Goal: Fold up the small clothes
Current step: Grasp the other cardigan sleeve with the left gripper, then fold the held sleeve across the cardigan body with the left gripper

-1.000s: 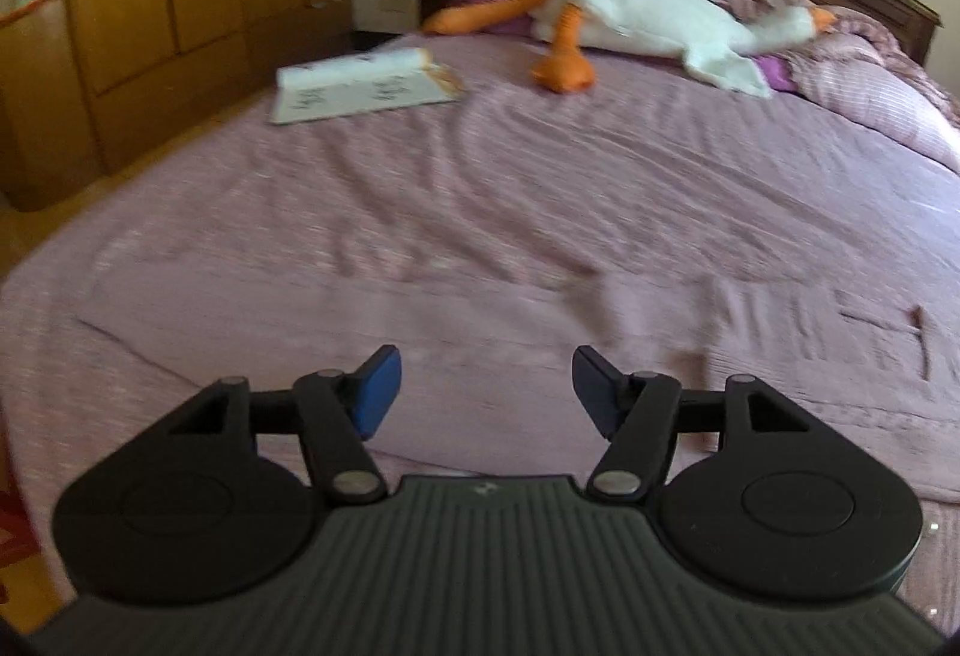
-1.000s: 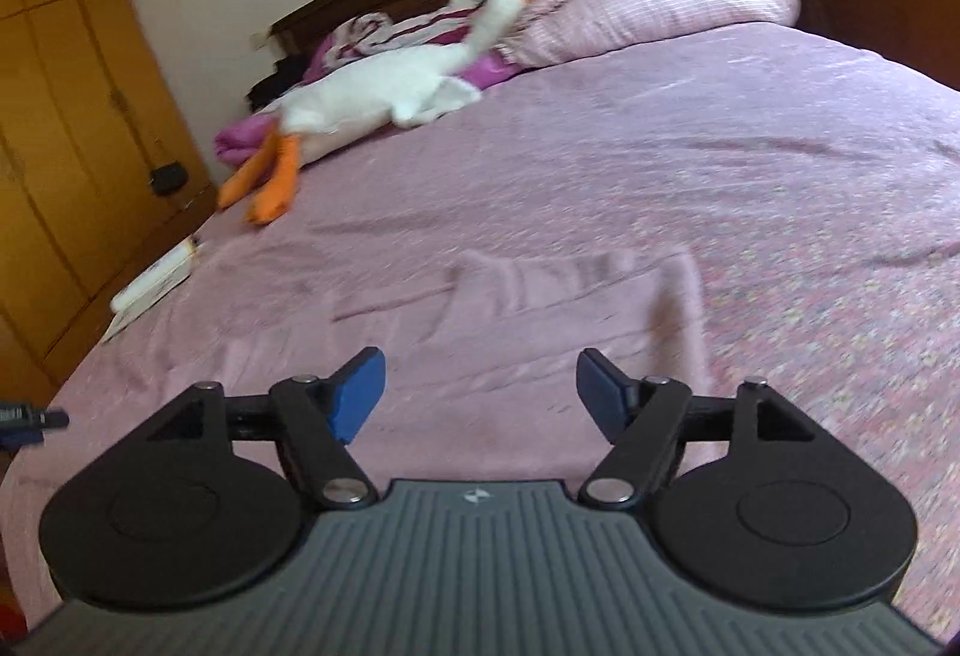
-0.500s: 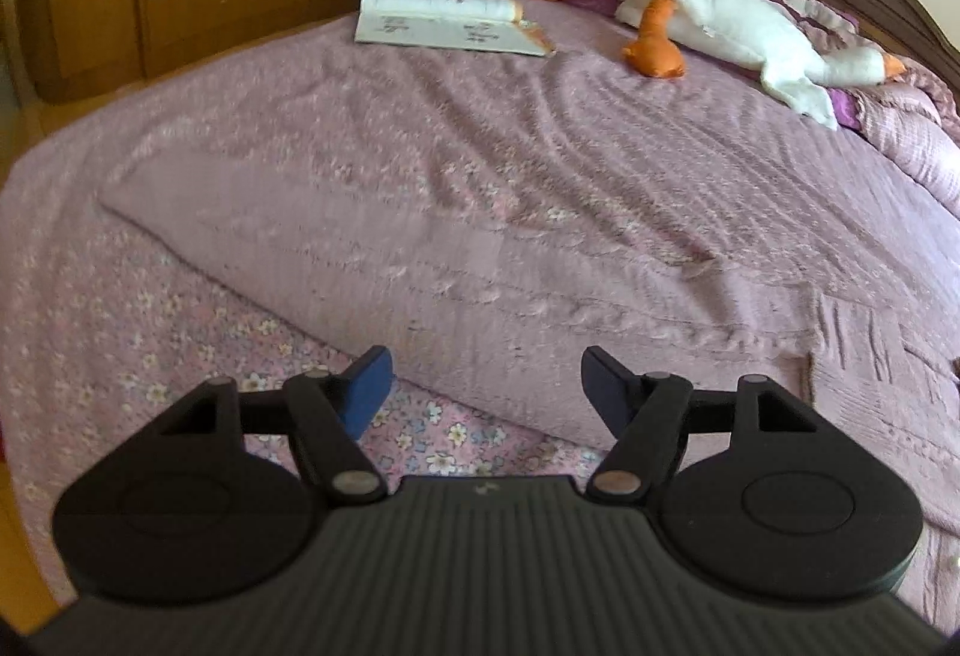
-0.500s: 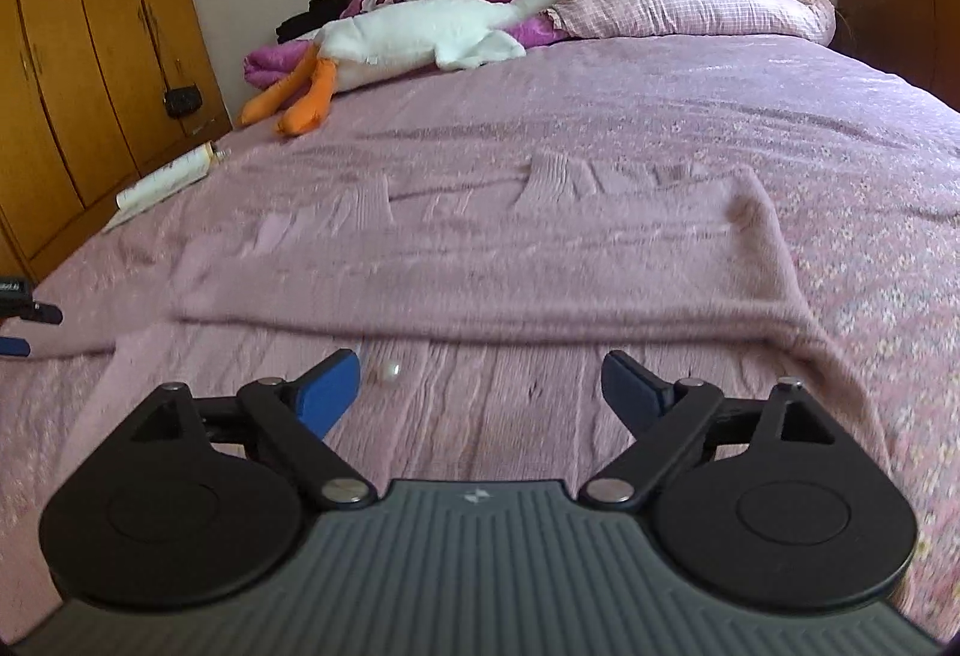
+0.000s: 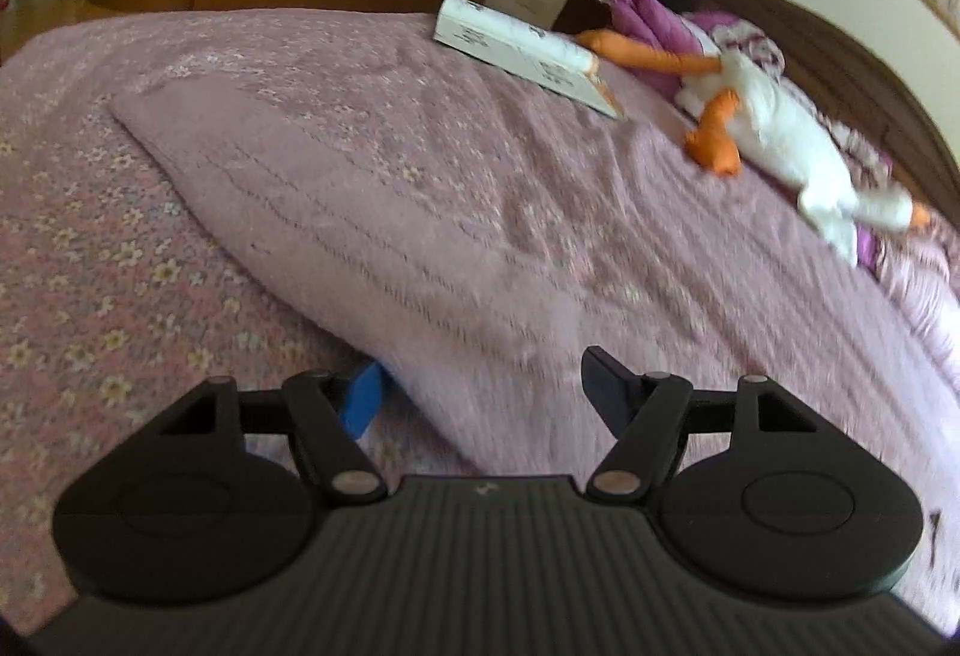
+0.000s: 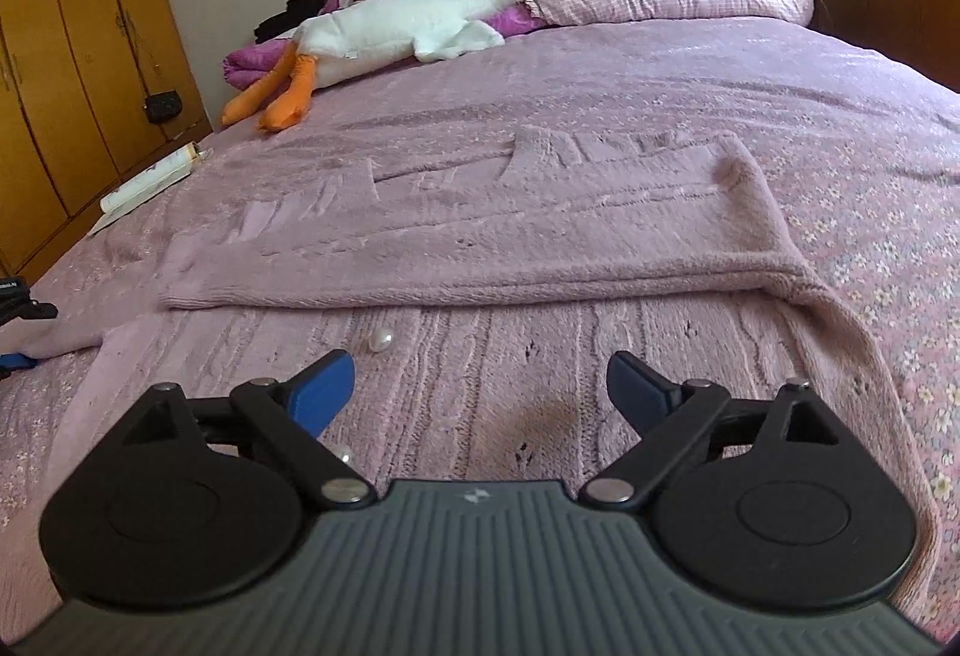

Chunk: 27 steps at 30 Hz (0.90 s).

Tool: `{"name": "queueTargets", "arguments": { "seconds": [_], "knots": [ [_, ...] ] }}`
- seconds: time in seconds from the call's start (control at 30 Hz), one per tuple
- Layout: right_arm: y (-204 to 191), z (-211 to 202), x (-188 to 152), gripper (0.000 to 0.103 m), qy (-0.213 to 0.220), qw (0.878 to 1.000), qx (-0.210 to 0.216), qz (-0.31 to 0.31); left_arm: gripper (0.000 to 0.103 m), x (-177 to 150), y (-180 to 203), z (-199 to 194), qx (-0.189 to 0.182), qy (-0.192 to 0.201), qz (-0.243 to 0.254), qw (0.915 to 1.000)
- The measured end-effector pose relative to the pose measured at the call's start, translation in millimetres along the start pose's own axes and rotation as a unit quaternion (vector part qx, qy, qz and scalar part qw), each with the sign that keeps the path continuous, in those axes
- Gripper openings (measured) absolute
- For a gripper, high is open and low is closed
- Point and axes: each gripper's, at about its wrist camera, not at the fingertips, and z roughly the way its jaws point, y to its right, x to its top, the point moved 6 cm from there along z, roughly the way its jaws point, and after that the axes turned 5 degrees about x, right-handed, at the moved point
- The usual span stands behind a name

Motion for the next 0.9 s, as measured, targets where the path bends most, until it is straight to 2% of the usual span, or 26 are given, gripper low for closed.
{"name": "queueTargets", "arguments": {
  "seconds": [0.17,0.33,0.37,0.43,0.47,0.5,0.57,0.67,0.9],
  "knots": [
    [7,0,-5,0.095,-0.004,1.000,-0.014,0.014,0.071,13,-2,15,-0.008,0.005,-0.007,0.9999],
    [13,-2,-6,0.095,0.001,0.999,-0.024,0.023,0.071,19,-2,23,-0.017,0.015,0.008,0.9997],
    [14,-3,-6,0.095,0.003,0.999,-0.024,0.026,0.068,21,-2,24,-0.015,0.013,0.009,0.9998],
    [16,-5,-6,0.095,0.008,0.999,-0.023,0.032,0.050,23,-3,23,0.004,0.011,0.012,0.9999],
    [18,-6,-5,0.095,0.009,0.999,-0.023,0.033,0.027,24,-4,23,0.016,0.010,0.020,0.9996],
    [19,-7,-5,0.095,0.012,0.999,-0.023,0.034,0.009,26,-5,23,0.017,0.007,0.025,0.9995],
    [19,-9,-5,0.095,0.016,0.999,-0.022,0.038,0.009,28,-6,20,0.001,0.007,0.022,0.9997],
    [19,-13,-3,0.095,0.025,0.999,-0.013,0.045,0.009,34,1,2,-0.023,0.038,0.038,0.9983],
    [18,-18,-1,0.095,0.035,0.998,-0.004,0.050,0.009,40,44,-49,-0.076,0.097,0.089,0.9884]
  ]
}}
